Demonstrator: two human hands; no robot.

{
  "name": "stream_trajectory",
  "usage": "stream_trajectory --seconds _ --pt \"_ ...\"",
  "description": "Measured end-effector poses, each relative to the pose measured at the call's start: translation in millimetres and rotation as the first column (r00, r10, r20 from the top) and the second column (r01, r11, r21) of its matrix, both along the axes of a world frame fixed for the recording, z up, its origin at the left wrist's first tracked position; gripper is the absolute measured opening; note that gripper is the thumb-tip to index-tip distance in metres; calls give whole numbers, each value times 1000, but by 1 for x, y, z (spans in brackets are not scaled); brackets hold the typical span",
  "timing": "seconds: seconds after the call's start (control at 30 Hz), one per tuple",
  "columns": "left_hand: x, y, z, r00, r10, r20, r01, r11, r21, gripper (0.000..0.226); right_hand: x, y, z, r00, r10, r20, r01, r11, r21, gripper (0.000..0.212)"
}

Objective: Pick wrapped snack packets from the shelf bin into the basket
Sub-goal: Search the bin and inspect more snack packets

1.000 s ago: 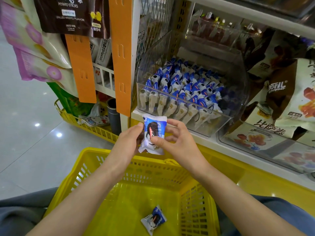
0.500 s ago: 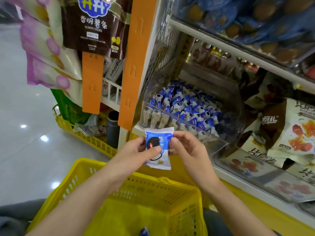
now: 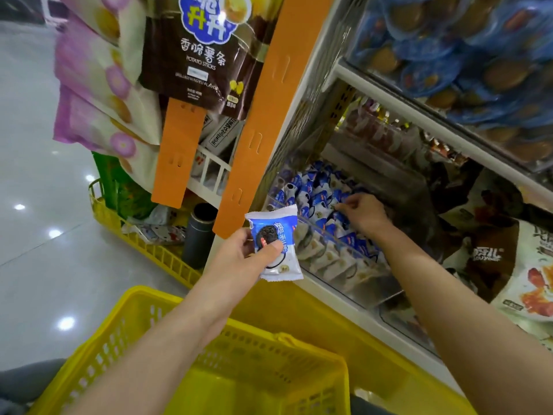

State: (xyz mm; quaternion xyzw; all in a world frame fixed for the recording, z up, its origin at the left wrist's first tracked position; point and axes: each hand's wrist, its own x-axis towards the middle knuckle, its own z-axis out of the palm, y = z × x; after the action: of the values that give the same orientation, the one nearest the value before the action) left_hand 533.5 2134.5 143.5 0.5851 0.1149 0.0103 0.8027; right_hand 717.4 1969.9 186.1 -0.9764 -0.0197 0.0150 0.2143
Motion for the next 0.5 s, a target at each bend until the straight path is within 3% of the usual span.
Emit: stream_trajectory --seconds 0.07,0.27,0.4,0.5 --pt "1 1 0 1000 0 -2 0 1000 -2 28 2 3 2 1000 -17 21 18 997 -75 45" --pt "3 1 -2 1000 -3 -23 3 1000 1 28 4 6 9 994 2 -108 -20 986 -165 34" --pt "5 2 -2 1000 -4 -24 4 1000 10 28 2 7 15 980 -29 -198 -5 986 -169 37" --pt "4 1 -4 1000 -9 -6 9 1000 6 25 2 7 16 989 17 -148 -39 989 -144 27"
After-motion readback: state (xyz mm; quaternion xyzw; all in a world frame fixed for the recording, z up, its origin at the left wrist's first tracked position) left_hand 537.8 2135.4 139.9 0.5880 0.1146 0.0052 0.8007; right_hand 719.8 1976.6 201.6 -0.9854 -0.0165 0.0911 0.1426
